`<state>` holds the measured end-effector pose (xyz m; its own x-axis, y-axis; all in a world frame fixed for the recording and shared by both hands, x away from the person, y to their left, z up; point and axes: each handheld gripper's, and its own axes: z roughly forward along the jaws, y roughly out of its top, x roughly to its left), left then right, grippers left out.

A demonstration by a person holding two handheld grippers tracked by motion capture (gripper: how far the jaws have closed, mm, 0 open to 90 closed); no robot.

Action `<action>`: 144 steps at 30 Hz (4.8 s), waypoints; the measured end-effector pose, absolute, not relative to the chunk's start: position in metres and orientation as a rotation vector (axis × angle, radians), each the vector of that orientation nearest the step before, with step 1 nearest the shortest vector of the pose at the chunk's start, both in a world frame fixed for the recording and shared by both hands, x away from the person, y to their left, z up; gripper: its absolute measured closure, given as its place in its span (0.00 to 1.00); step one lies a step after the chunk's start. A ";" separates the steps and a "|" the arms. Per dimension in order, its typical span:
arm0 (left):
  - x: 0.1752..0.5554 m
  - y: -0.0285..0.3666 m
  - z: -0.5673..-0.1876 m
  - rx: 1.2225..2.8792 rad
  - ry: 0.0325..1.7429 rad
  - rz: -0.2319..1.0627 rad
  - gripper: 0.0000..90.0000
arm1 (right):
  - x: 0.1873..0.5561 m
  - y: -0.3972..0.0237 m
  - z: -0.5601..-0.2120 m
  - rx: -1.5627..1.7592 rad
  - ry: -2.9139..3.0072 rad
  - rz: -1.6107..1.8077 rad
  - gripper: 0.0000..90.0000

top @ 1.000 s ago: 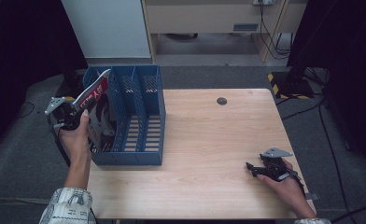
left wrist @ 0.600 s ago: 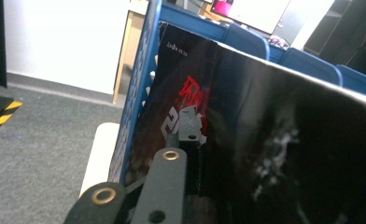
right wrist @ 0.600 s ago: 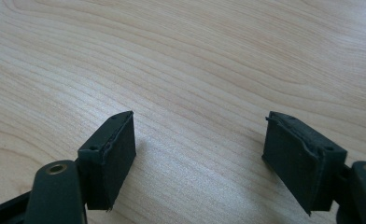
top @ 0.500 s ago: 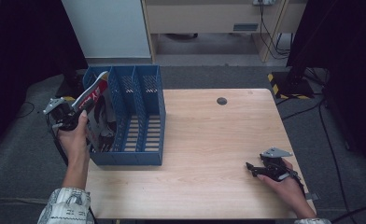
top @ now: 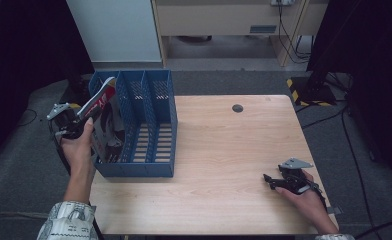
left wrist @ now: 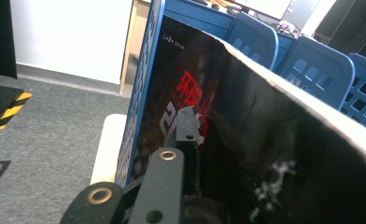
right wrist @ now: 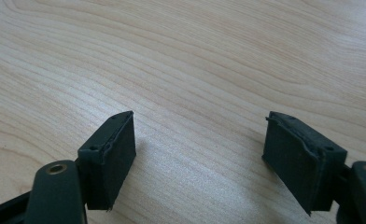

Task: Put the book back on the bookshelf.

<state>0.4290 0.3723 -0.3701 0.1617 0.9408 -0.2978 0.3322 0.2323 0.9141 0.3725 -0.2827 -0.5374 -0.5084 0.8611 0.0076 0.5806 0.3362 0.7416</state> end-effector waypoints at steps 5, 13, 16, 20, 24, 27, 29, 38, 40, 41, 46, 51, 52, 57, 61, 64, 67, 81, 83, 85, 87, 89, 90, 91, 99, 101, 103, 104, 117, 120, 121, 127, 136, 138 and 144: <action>0.429 0.372 -0.368 1.328 1.393 0.694 0.90 | 0.373 -0.283 -0.537 1.268 2.219 0.991 0.28; 0.428 0.376 -0.367 1.332 1.411 0.690 0.90 | 0.373 -0.283 -0.537 1.268 2.219 0.991 0.28; 0.428 0.378 -0.367 1.336 1.419 0.686 0.90 | 0.373 -0.283 -0.537 1.268 2.219 0.991 0.28; 0.427 0.380 -0.367 1.331 1.429 0.682 0.89 | 0.373 -0.283 -0.537 1.267 2.219 0.991 0.28; 0.427 0.381 -0.366 1.339 1.432 0.677 0.88 | 0.373 -0.283 -0.537 1.268 2.219 0.991 0.28; 0.427 0.382 -0.363 1.349 1.435 0.682 0.87 | 0.373 -0.283 -0.538 1.268 2.219 0.991 0.28; 0.428 0.382 -0.361 1.368 1.438 0.693 0.85 | 0.372 -0.282 -0.538 1.271 2.217 0.992 0.28; 0.431 0.380 -0.339 1.492 1.406 0.765 0.68 | 0.372 -0.282 -0.538 1.277 2.215 0.995 0.28; 0.432 0.379 -0.335 1.515 1.401 0.768 0.65 | 0.372 -0.281 -0.538 1.274 2.216 0.994 0.28; 0.433 0.379 -0.332 1.512 1.402 0.763 0.65 | 0.372 -0.281 -0.538 1.273 2.216 0.994 0.28; 0.440 0.378 -0.319 1.546 1.405 0.764 0.62 | 0.372 -0.281 -0.538 1.267 2.218 0.993 0.28; 0.447 0.377 -0.314 1.567 1.418 0.768 0.62 | 0.372 -0.281 -0.538 1.263 2.220 0.994 0.28; 0.447 0.376 -0.314 1.570 1.420 0.769 0.62 | 0.372 -0.281 -0.538 1.259 2.223 0.993 0.28; 0.451 0.374 -0.315 1.585 1.434 0.778 0.63 | 0.372 -0.281 -0.537 1.257 2.225 0.994 0.28; 0.453 0.372 -0.314 1.603 1.442 0.784 0.65 | 0.372 -0.281 -0.537 1.263 2.225 0.995 0.28; 0.456 0.371 -0.314 1.612 1.450 0.786 0.67 | 0.372 -0.281 -0.537 1.258 2.226 0.995 0.28; 0.457 0.372 -0.315 1.599 1.467 0.795 0.68 | 0.372 -0.281 -0.538 1.256 2.225 0.995 0.28; 0.457 0.377 -0.318 1.608 1.522 0.772 0.93 | 0.372 -0.281 -0.538 1.255 2.225 0.995 0.28; 0.456 0.377 -0.317 1.601 1.525 0.783 0.96 | 0.372 -0.281 -0.538 1.257 2.226 0.995 0.28; 0.454 0.377 -0.316 1.589 1.531 0.784 0.96 | 0.372 -0.281 -0.538 1.258 2.224 0.996 0.28; 0.452 0.377 -0.315 1.566 1.529 0.795 0.96 | 0.372 -0.281 -0.538 1.258 2.224 0.996 0.28; 0.449 0.377 -0.314 1.551 1.508 0.812 0.96 | 0.372 -0.281 -0.538 1.259 2.225 0.997 0.28; 0.448 0.376 -0.313 1.545 1.496 0.824 0.96 | 0.372 -0.281 -0.538 1.256 2.227 0.995 0.28; 0.448 0.375 -0.312 1.540 1.486 0.834 0.96 | 0.372 -0.281 -0.538 1.259 2.225 0.996 0.28; 0.444 0.371 -0.314 1.514 1.441 0.863 0.96 | 0.372 -0.281 -0.537 1.259 2.226 0.997 0.28; 0.442 0.370 -0.315 1.510 1.432 0.866 0.96 | 0.372 -0.281 -0.538 1.259 2.226 0.998 0.28; 0.440 0.369 -0.316 1.502 1.422 0.868 0.96 | 0.372 -0.281 -0.538 1.259 2.226 0.998 0.28; 0.439 0.369 -0.315 1.499 1.418 0.874 0.96 | 0.372 -0.281 -0.538 1.259 2.226 0.998 0.28; 0.441 0.370 -0.321 1.423 1.366 0.939 0.96 | 0.372 -0.281 -0.538 1.259 2.226 0.997 0.28; 0.441 0.372 -0.324 1.408 1.366 0.943 0.96 | 0.371 -0.280 -0.537 1.263 2.229 0.999 0.28; 0.441 0.373 -0.324 1.402 1.366 0.944 0.96 | 0.371 -0.280 -0.537 1.267 2.229 1.000 0.28; 0.442 0.376 -0.328 1.420 1.377 0.926 0.96 | 0.371 -0.278 -0.537 1.248 2.239 1.001 0.28; 0.442 0.377 -0.328 1.434 1.378 0.908 0.96 | 0.371 -0.277 -0.537 1.247 2.236 0.998 0.28; 0.442 0.376 -0.328 1.436 1.387 0.904 0.96 | 0.371 -0.277 -0.537 1.246 2.236 0.998 0.28; 0.442 0.375 -0.328 1.434 1.393 0.888 0.93 | 0.371 -0.277 -0.537 1.246 2.234 0.998 0.28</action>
